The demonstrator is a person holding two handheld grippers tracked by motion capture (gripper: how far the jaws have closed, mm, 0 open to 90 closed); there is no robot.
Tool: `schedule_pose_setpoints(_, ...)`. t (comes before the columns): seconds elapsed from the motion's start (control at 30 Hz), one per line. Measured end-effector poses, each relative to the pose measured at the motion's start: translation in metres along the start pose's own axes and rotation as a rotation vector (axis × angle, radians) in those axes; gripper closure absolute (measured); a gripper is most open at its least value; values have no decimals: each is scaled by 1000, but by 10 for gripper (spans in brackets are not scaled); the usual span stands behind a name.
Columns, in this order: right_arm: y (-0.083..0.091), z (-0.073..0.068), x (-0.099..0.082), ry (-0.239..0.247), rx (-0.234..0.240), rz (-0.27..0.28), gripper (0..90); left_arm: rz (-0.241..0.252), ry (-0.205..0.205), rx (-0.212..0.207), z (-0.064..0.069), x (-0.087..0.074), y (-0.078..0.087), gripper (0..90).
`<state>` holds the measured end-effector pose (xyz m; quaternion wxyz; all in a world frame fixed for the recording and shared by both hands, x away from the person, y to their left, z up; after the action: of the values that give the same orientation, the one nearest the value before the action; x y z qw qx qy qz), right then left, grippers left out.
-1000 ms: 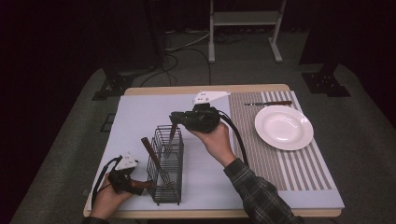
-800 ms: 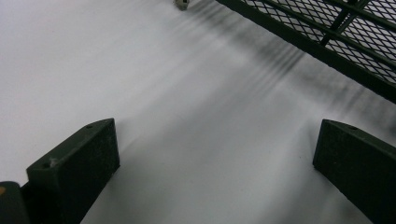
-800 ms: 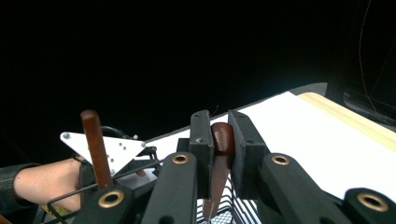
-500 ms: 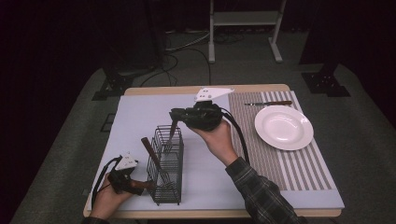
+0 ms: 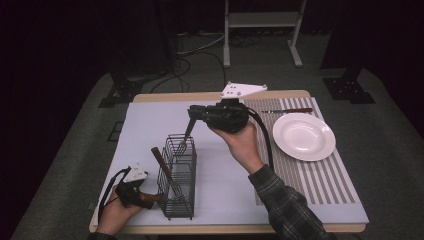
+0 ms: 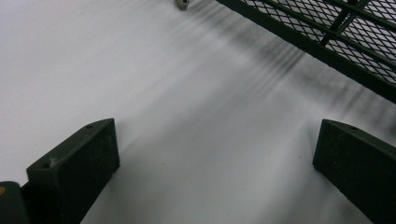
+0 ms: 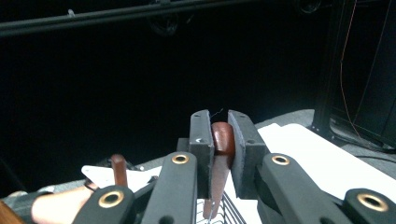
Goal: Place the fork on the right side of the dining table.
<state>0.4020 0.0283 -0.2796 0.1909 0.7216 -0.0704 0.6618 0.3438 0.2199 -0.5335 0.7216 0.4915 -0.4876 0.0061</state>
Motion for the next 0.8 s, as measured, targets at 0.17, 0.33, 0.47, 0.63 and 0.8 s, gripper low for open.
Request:
schedule_pose_setpoints(0.17, 9, 1, 9, 6, -10, 16, 804, 0, 0, 0, 0, 0, 0, 0)
schedule_pose_setpoints(0.33, 20, 2, 18, 8, -18, 36, 804, 0, 0, 0, 0, 0, 0, 0)
schedule_pose_setpoints(0.47, 30, 4, 25, 9, -31, 61, 804, -2, -3, 0, 0, 0, 0, 0)
schedule_pose_setpoints(0.63, 42, 8, 30, 6, -52, 74, 804, 0, -1, 0, 0, 0, 0, 0)
schedule_pose_setpoints(0.8, 55, 14, 29, 8, -78, 79, 804, 0, -2, 1, 0, 0, 0, 0)
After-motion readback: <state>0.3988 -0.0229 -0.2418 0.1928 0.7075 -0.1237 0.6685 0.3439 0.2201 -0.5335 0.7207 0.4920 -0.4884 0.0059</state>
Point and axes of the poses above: each handheld gripper's, and its own axes: y roughly backward along the jaws, x roughly out of its top, z roughly to its right, the point moved 10 cm from there along -y, roughly forward along the jaws, and after that the axes turned 5 degrees about y, right-handed, at the moved point
